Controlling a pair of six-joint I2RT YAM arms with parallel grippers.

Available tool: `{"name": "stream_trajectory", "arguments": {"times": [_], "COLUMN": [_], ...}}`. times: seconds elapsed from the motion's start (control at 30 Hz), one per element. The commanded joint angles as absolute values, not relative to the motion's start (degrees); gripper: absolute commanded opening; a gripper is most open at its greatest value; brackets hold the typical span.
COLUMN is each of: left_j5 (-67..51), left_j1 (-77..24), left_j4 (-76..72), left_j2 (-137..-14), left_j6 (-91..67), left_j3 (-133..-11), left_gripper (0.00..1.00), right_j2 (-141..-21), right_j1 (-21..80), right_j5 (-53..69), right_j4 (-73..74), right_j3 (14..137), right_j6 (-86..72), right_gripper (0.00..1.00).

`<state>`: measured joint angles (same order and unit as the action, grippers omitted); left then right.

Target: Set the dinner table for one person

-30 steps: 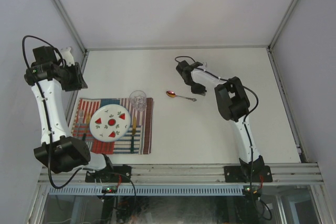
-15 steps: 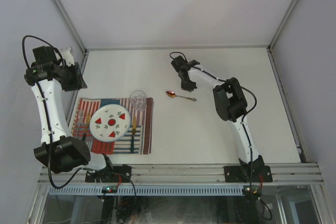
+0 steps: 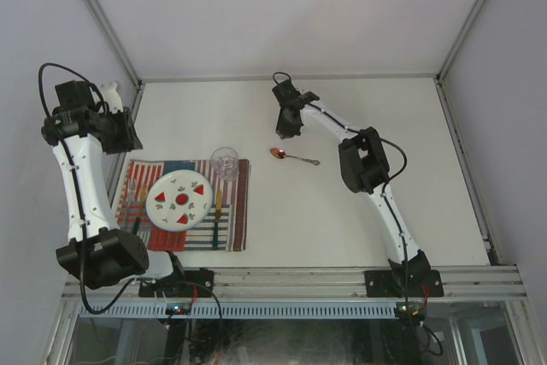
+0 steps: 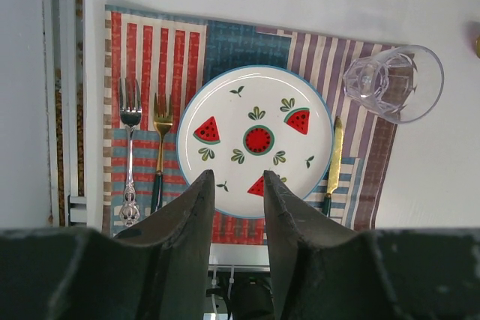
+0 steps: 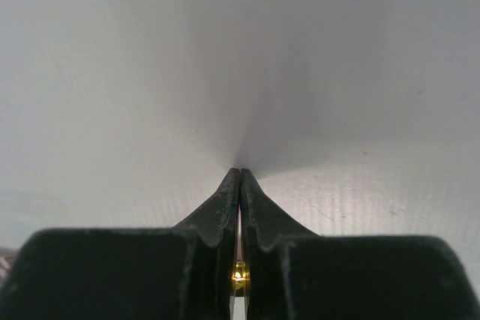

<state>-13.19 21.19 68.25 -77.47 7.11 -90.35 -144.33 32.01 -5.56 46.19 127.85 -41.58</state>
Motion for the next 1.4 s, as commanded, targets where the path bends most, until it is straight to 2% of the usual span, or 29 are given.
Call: {"name": "stream_trajectory", "arguments": {"times": [0.0,0.27,0.47,0.83,1.2,1.37], "left_j5": [-12.69,-13.79,-15.06,-16.13,-19.27,-19.73], "left_j1": [21.38,21.45,21.46,21.40,21.56,21.49], "left_j4": [67.20,66.20,65.63,66.13,68.29,69.04], "left_j2": [-75.45,-75.53,-73.77,-67.46,-61.12,-58.94], "left_j6": [8.17,7.87,8.54,13.01,16.11,16.96], "left_j3": [-90.36,-89.98,-87.71,-81.62,-76.66,-75.56], "left_gripper": [0.37,0.37,0.37,0.37,0.37,0.37], "right_j2": [-144.17,-133.12,-125.30,-118.77,-110.28,-107.83], "right_j1": [32.61,36.27,38.84,45.70,53.42,55.85], "right_j5": [-0.49,1.77,1.36,0.09,-9.62,-11.06], "right_j4": [44.86,42.60,43.86,47.78,51.01,48.07], "right_j3": [126.63,107.89,98.72,92.33,80.93,83.28], "right_j6": [-44.01,-43.95,-43.98,-47.34,-56.36,-52.69], "right_gripper": [0.00,0.00,0.00,0.00,0.00,0.00]}}
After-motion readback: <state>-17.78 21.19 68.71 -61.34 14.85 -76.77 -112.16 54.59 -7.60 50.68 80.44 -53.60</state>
